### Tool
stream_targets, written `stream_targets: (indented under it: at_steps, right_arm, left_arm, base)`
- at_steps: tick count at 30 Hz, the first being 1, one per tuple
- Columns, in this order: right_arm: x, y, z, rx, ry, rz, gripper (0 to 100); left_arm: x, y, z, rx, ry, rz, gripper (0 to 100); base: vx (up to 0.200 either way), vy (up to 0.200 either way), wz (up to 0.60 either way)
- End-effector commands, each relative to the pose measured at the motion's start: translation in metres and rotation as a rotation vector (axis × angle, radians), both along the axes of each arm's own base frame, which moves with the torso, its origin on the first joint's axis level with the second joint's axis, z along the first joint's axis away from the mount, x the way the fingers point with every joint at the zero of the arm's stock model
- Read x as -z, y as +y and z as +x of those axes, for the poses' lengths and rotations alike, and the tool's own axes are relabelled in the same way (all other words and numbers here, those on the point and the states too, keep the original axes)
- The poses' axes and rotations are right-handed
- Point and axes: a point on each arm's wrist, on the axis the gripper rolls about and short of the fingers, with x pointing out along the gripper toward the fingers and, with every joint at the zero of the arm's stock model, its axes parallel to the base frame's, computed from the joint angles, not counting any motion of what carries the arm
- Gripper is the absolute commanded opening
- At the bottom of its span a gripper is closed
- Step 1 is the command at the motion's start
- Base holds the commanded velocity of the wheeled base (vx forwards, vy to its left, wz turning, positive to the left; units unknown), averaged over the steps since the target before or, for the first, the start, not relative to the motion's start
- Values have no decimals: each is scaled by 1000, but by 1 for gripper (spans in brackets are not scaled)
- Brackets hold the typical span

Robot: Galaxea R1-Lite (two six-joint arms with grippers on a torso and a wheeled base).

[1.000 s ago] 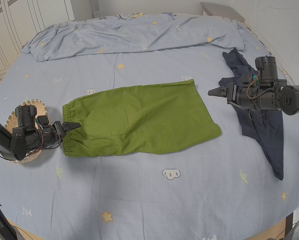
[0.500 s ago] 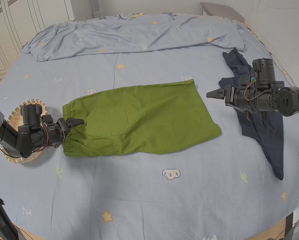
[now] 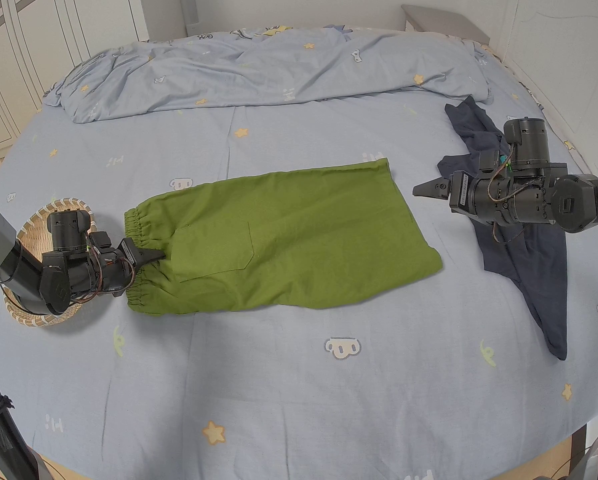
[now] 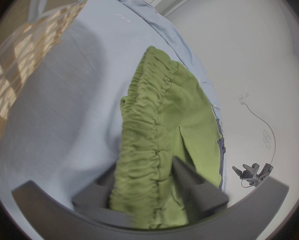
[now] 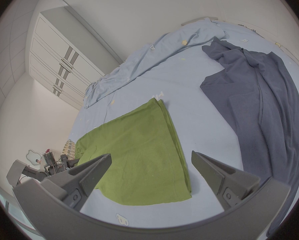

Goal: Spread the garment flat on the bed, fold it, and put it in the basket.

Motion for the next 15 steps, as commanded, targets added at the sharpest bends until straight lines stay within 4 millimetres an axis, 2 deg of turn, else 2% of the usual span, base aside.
stream_targets:
  at_steps: [1,9,15]
  right_arm:
    - [2,1,1,-1,3,-3,100]
    - [8,-3,9,16,17,-5,100]
    - [29,-17,33,61,61,-17,100]
  left_arm:
    - [-3,1,-1,-3,-9,0,0]
    - [-19,-1,-5,3,-54,4,0]
    - [-26,-8,-3,21,-73,3,0]
  base:
    - [0,0,0]
    - [0,0,0]
    - [0,0,0]
